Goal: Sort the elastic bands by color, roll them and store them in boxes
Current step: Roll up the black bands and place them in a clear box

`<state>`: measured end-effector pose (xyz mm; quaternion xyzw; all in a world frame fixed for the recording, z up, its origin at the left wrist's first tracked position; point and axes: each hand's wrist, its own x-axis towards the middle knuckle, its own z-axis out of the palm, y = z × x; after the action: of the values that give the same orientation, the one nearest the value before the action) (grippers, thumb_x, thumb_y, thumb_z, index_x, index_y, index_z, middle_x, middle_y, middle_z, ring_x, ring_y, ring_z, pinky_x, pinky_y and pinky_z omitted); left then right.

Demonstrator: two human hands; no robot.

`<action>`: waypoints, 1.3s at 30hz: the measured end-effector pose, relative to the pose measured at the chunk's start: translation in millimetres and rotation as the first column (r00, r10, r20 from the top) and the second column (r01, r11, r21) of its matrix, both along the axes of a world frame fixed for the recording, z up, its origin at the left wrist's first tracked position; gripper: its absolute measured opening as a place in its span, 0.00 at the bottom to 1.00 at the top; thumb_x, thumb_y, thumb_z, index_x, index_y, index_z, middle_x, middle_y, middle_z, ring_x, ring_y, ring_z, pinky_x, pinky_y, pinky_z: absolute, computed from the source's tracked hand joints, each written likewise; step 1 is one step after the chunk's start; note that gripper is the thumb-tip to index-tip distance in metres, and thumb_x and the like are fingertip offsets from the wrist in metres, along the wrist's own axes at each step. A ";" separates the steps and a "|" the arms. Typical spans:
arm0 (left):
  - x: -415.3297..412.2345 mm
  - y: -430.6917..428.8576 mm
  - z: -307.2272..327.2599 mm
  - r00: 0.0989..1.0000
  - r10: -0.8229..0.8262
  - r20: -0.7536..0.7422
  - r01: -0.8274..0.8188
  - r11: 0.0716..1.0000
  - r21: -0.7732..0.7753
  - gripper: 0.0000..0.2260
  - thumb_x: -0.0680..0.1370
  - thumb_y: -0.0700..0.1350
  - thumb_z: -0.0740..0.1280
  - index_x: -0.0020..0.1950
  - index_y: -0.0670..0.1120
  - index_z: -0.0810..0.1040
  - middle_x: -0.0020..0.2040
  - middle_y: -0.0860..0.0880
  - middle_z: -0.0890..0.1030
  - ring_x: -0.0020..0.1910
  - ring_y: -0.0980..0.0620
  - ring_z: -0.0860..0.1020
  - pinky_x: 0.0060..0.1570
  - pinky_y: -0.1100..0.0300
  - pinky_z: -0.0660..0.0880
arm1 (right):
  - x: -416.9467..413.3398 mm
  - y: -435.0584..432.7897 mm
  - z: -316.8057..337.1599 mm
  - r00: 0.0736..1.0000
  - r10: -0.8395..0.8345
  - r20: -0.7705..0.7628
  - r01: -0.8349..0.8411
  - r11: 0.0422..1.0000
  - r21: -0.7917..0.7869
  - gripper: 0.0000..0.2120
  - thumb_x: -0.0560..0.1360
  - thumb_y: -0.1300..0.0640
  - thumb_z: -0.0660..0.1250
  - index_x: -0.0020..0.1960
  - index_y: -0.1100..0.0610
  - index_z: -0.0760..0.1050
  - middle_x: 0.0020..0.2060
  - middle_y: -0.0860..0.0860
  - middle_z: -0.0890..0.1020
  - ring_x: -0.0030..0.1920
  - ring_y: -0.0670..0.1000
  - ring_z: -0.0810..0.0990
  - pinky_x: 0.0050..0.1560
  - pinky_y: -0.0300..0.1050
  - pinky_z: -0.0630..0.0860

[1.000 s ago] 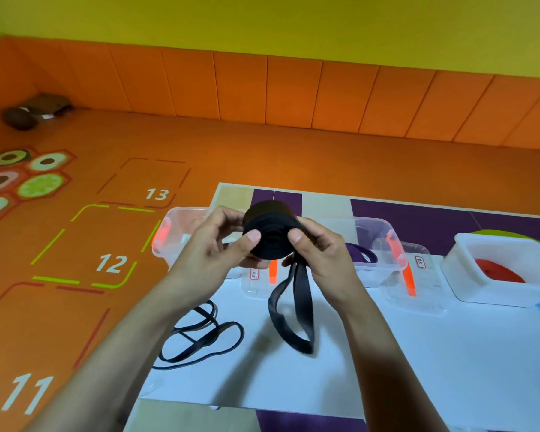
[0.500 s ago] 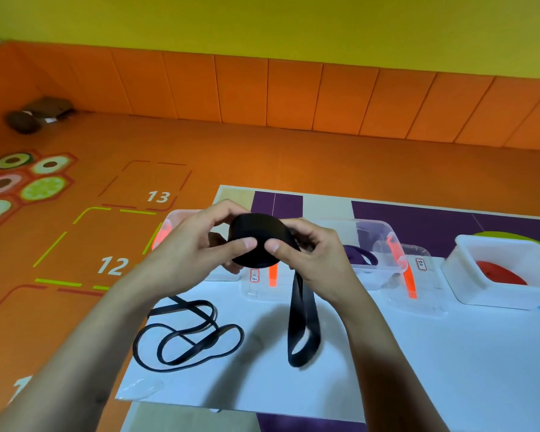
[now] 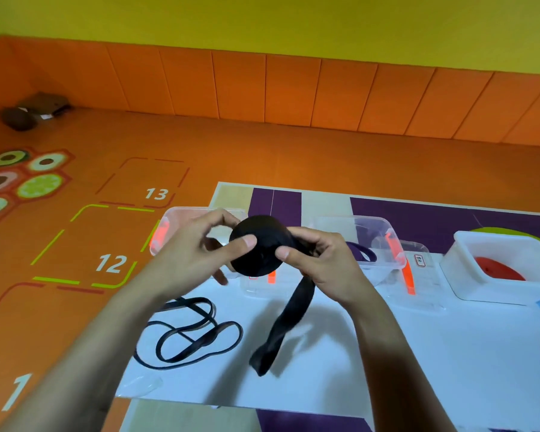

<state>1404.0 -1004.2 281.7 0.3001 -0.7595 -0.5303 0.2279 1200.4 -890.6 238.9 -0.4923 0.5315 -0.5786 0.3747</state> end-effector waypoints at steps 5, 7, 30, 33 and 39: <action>8.3 -18.0 16.4 0.971 -0.136 0.196 0.181 0.955 -0.234 0.18 0.75 0.63 0.71 0.60 0.56 0.81 0.54 0.51 0.83 0.38 0.46 0.85 0.37 0.46 0.83 | 4.2 -8.9 10.1 0.998 0.030 -0.062 -0.028 0.999 0.040 0.10 0.74 0.57 0.78 0.55 0.52 0.86 0.47 0.58 0.87 0.49 0.60 0.85 0.59 0.60 0.80; 9.4 -17.6 14.3 0.971 -0.137 0.195 0.185 0.949 -0.254 0.17 0.77 0.63 0.69 0.61 0.56 0.80 0.53 0.51 0.83 0.41 0.47 0.86 0.42 0.44 0.83 | 6.0 -10.4 8.2 1.000 0.001 -0.018 -0.001 1.000 0.023 0.09 0.73 0.57 0.78 0.54 0.52 0.86 0.45 0.56 0.87 0.45 0.53 0.84 0.55 0.57 0.80; 16.6 -24.4 10.2 0.969 -0.166 0.181 0.199 0.962 -0.186 0.10 0.79 0.56 0.70 0.57 0.54 0.82 0.54 0.49 0.81 0.43 0.42 0.84 0.38 0.46 0.84 | 6.9 -7.9 2.2 0.993 0.112 -0.049 -0.105 0.986 0.129 0.09 0.78 0.54 0.73 0.58 0.52 0.84 0.40 0.50 0.82 0.39 0.46 0.75 0.44 0.43 0.71; 14.7 -13.9 -1.1 0.992 -0.105 0.069 0.114 0.985 -0.133 0.12 0.79 0.53 0.67 0.59 0.50 0.80 0.56 0.54 0.80 0.51 0.48 0.83 0.41 0.49 0.85 | 5.7 -6.3 -3.9 0.998 0.056 -0.018 -0.054 0.993 0.108 0.06 0.78 0.58 0.73 0.55 0.53 0.84 0.37 0.47 0.80 0.36 0.47 0.73 0.42 0.46 0.71; 0.0 8.3 -23.3 0.985 0.058 -0.166 -0.040 0.994 0.106 0.13 0.81 0.45 0.63 0.63 0.40 0.73 0.60 0.53 0.80 0.55 0.55 0.83 0.45 0.51 0.85 | 7.7 -5.3 -16.3 0.995 -0.042 0.089 0.038 0.998 0.046 0.09 0.79 0.59 0.71 0.58 0.59 0.83 0.42 0.49 0.84 0.41 0.50 0.82 0.49 0.43 0.78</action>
<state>1404.0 -995.9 258.5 0.2840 -0.7019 -0.5860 0.2887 1208.1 -895.9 222.6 -0.4466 0.5365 -0.5958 0.3971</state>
